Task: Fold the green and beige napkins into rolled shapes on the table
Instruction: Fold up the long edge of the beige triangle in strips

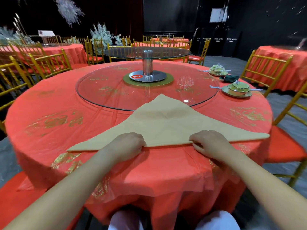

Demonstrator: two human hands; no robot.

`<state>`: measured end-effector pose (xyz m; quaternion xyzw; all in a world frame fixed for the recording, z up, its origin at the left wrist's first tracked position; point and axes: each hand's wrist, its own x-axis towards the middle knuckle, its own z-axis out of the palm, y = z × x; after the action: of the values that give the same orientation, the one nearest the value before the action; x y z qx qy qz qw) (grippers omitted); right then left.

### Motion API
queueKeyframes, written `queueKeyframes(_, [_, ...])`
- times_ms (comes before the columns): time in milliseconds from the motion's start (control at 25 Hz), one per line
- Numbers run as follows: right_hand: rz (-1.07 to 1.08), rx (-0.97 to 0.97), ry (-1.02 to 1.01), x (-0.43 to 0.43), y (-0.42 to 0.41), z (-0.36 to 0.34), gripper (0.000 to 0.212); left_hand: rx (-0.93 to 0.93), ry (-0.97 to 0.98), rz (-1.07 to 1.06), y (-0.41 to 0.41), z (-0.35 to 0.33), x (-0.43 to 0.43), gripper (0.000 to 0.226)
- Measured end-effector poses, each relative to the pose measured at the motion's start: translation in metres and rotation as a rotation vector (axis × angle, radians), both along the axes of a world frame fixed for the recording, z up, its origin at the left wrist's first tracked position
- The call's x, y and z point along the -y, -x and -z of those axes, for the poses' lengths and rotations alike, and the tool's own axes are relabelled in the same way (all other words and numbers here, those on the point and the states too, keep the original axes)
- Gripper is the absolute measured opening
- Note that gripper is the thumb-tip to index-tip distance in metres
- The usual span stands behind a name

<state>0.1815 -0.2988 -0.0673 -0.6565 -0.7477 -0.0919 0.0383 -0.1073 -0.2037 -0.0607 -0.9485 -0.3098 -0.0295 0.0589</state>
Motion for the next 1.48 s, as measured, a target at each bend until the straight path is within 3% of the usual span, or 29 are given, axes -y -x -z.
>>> queueKeyframes(160, [0.029, -0.133, 0.017, -0.003, 0.008, 0.004, 0.027, -0.036, -0.005, -0.078, 0.015, -0.005, 0.001, 0.023])
queueKeyframes(280, [0.054, -0.237, 0.081, -0.011, 0.01, 0.002, 0.026, 0.019, 0.095, -0.123, 0.026, -0.006, -0.006, 0.021])
queueKeyframes(400, [0.119, -0.129, 0.095, -0.022, 0.012, -0.001, 0.03, 0.066, 0.159, -0.196, 0.025, 0.0, -0.009, 0.027])
queueKeyframes(600, [0.23, 0.01, 0.006, -0.031, 0.021, 0.005, 0.027, 0.081, 0.064, -0.281, 0.019, 0.009, -0.015, 0.035])
queueKeyframes(760, [0.267, -0.068, -0.006, -0.033, 0.017, 0.01, 0.026, 0.05, 0.083, -0.337, 0.019, 0.007, -0.02, 0.033])
queueKeyframes(880, [0.265, -0.106, -0.013, -0.037, 0.015, 0.014, 0.026, 0.136, 0.014, -0.272, 0.0, 0.009, -0.014, 0.039])
queueKeyframes(960, [0.269, -0.111, -0.02, -0.038, 0.015, 0.017, 0.026, 0.268, 0.075, -0.138, -0.032, 0.009, 0.004, 0.043])
queueKeyframes(1040, [0.276, -0.116, -0.021, -0.038, 0.014, 0.016, 0.025, 0.272, 0.15, -0.044, -0.07, 0.01, 0.022, 0.058])
queueKeyframes(1120, [0.27, -0.12, -0.023, -0.037, 0.014, 0.016, 0.025, 0.225, 0.172, -0.077, -0.101, 0.013, 0.024, 0.065])
queueKeyframes(1240, [0.251, -0.161, -0.008, -0.037, 0.013, 0.016, 0.026, 0.196, 0.199, -0.18, -0.122, 0.024, 0.011, 0.047])
queueKeyframes(1480, [0.301, -0.197, -0.121, -0.013, -0.036, 0.015, 0.032, 0.168, 0.22, -0.211, -0.123, 0.037, 0.006, 0.053])
